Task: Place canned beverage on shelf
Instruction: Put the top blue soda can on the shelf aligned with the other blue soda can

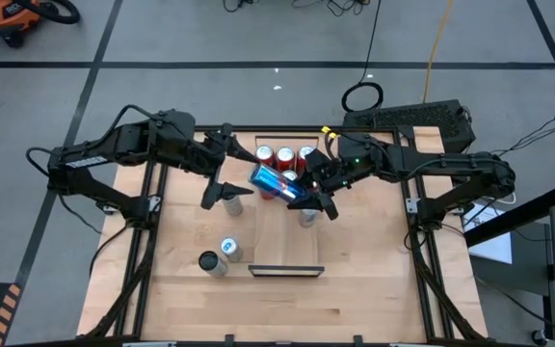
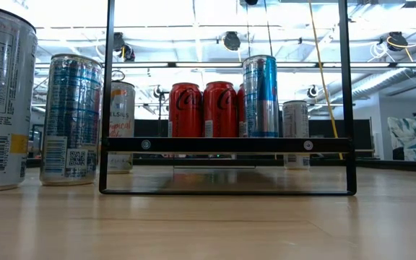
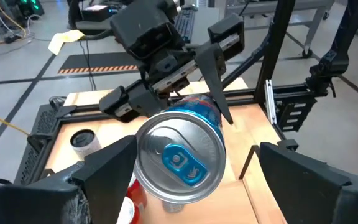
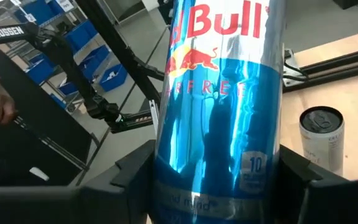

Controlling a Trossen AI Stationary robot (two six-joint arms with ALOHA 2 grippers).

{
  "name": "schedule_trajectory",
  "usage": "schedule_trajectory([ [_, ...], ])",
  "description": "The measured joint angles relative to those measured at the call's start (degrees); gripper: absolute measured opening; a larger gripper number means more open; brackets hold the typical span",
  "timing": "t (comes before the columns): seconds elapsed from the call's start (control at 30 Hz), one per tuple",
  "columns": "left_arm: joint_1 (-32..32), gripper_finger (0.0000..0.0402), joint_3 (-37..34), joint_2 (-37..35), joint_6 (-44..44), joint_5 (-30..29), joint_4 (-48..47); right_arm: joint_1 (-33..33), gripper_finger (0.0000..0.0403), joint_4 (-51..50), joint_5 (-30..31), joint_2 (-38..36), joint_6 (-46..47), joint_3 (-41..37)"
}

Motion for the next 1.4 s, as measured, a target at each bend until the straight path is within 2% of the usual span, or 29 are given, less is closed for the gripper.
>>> schedule_trajectory([
  [0.63,0.0,0.0345,-0.2,-1.1,-1.1,-1.1,1.9,0.0,0.0206,1.2,-3.0,0.0,1.0,0.1],
  [1.4,0.4,0.0345,-0.2,2.9,-2.2,3.7,5.2,0.1,0.0206,0.8,-4.2,0.0,1.2,0.1],
])
